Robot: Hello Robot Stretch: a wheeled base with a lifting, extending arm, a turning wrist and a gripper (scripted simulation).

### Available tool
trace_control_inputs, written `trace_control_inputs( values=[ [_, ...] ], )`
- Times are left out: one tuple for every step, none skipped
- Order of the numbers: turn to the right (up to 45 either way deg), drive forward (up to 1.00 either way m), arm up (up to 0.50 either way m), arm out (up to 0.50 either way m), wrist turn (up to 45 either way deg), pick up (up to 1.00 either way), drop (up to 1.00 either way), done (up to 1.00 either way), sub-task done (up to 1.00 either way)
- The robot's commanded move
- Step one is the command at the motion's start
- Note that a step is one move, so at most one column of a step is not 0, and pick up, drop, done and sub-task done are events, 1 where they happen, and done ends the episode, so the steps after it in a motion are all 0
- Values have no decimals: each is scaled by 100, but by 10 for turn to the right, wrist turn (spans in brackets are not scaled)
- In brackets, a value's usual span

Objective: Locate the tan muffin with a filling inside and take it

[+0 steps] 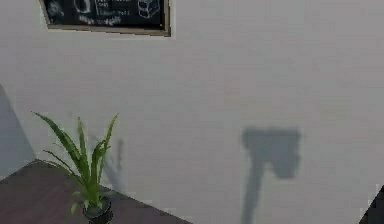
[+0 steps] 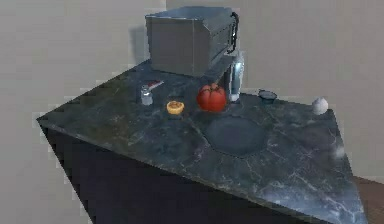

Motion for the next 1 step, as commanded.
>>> trace_control_inputs(
  values=[
    [450,0,0,0,0,0,0,0,0]
  ],
)
